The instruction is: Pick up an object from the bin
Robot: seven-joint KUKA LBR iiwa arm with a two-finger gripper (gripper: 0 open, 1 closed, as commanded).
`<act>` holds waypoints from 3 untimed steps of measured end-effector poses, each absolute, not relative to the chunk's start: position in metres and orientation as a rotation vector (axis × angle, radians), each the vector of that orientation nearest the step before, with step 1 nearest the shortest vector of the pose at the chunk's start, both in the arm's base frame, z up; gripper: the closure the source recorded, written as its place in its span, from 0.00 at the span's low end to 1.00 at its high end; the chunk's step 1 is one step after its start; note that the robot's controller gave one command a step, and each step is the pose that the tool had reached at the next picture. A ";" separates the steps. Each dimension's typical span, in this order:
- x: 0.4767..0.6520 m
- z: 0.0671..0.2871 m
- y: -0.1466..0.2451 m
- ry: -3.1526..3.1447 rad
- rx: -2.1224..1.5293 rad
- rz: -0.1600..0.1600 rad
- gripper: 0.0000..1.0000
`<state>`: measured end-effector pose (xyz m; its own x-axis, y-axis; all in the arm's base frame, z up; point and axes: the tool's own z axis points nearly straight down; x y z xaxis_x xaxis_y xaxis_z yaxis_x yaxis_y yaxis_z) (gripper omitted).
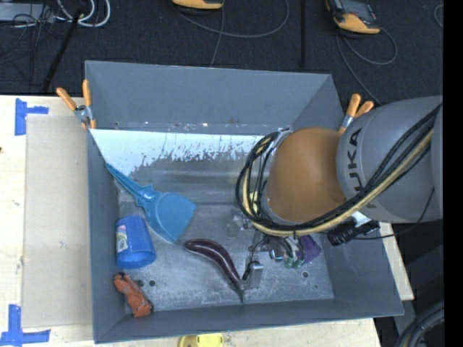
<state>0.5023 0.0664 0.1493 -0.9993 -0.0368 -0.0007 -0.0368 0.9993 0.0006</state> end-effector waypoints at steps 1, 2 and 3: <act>0.526 0.102 0.075 3.139 0.135 -0.001 0.00; 0.525 0.069 0.074 3.129 0.303 0.000 1.00; 0.525 0.069 0.074 3.129 0.303 -0.001 1.00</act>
Offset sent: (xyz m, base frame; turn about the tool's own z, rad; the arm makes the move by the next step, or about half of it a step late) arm 0.0228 0.0072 -0.0793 0.2301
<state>0.5248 0.0737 0.0693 -0.9815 0.1917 0.0021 0.1917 0.9815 -0.0006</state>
